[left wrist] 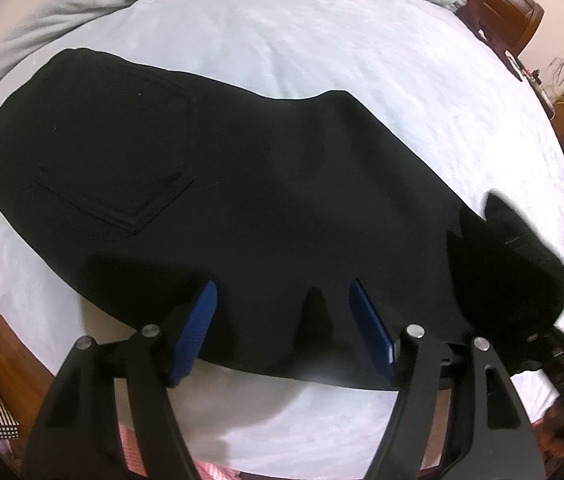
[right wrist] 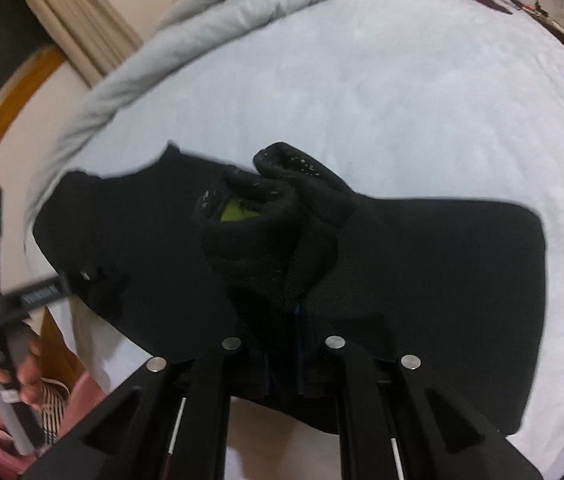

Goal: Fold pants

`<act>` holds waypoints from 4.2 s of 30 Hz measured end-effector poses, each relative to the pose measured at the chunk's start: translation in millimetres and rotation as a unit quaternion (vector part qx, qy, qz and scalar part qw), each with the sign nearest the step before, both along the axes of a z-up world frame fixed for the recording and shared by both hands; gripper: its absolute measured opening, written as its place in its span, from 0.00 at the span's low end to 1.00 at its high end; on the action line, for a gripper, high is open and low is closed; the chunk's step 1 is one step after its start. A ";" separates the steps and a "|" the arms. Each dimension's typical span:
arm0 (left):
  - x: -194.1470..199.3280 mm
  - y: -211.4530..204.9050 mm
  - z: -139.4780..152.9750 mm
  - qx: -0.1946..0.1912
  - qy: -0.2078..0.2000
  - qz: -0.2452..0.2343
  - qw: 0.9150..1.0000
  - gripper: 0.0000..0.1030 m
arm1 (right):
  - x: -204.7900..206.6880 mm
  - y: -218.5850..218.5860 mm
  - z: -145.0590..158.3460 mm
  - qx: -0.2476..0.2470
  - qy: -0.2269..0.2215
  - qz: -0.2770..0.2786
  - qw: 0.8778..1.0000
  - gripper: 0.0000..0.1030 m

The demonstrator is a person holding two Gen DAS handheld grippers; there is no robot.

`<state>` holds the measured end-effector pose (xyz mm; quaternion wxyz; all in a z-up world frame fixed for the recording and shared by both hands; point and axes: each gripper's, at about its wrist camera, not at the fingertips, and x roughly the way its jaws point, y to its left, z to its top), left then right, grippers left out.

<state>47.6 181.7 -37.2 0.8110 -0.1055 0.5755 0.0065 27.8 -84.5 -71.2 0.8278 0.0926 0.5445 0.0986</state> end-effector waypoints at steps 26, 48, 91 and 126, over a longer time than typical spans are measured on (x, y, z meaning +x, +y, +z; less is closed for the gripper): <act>6.5 -123.6 -26.7 -0.133 0.093 -0.060 0.985 0.79 | -70.4 -97.0 18.0 0.125 -0.010 -0.024 0.992 0.71; -0.7 -29.3 -30.6 -0.065 0.037 -0.018 0.997 0.14 | -47.4 -119.2 39.7 0.099 -0.033 -0.060 0.993 0.71; -4.1 -106.2 -35.8 -0.067 0.031 -0.093 0.993 0.44 | -37.3 -107.4 -22.1 0.090 0.053 -0.096 0.990 0.63; -14.2 184.2 -24.0 -0.134 0.011 0.232 0.963 0.57 | -18.9 -44.5 -13.1 0.078 0.050 -0.051 0.994 0.65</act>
